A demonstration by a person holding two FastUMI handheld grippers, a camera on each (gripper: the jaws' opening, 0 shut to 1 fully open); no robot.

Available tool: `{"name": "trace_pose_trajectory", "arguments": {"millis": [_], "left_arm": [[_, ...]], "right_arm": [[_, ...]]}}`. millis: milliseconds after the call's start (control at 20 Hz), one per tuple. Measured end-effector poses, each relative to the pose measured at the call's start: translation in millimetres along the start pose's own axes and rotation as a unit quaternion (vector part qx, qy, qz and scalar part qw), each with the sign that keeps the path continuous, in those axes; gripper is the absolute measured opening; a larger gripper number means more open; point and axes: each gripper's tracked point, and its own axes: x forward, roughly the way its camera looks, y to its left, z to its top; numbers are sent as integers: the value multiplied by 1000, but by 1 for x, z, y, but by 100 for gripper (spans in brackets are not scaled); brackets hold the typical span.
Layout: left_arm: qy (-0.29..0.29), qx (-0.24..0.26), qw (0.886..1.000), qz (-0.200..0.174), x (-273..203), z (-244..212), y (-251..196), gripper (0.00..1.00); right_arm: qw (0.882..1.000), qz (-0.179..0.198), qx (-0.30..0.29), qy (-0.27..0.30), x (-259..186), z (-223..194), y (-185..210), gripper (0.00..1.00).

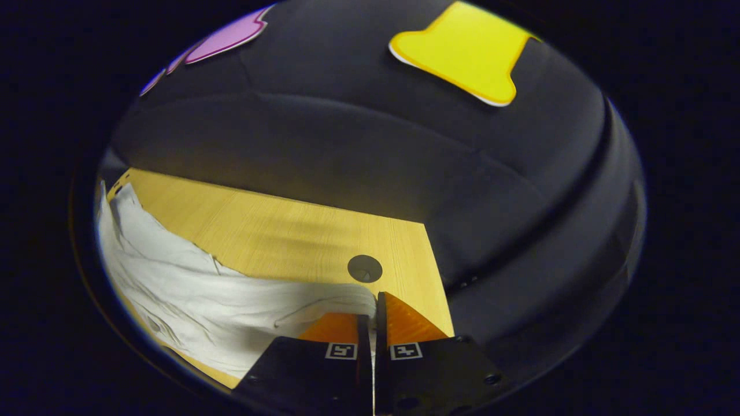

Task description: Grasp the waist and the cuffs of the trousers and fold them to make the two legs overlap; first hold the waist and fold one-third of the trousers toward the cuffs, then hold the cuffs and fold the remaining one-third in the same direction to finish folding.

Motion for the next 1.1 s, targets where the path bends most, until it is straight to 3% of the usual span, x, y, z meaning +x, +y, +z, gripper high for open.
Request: {"name": "trace_pose_trajectory", "arguments": {"millis": [50,150,250,300,450,650,900,1100], "left_arm": [[1,-15,1000,1,3,-1,-3,5],[12,-66,998,-5,-2,-11,-4,7],[-16,-124,992,-28,-6,-5,-14,6],[-55,-173,982,-50,-15,9,-23,29],[-114,-212,969,-61,-71,41,-8,97],[-139,-256,955,-65,-147,45,-17,97],[-140,-285,945,-73,-188,53,-38,97],[-147,-277,945,-93,-216,59,-60,97]], "right_arm": [[1000,-1,19,13,2,-4,-1,8],[998,4,41,39,6,-18,0,26],[998,12,53,38,-1,-25,1,86],[996,9,86,35,-7,-31,0,99],[984,-15,173,25,-28,-45,-13,98],[960,-59,275,13,-32,-76,-51,99],[950,-52,306,22,-20,-93,-57,99],[944,-48,326,31,-8,-110,-48,99]]}}
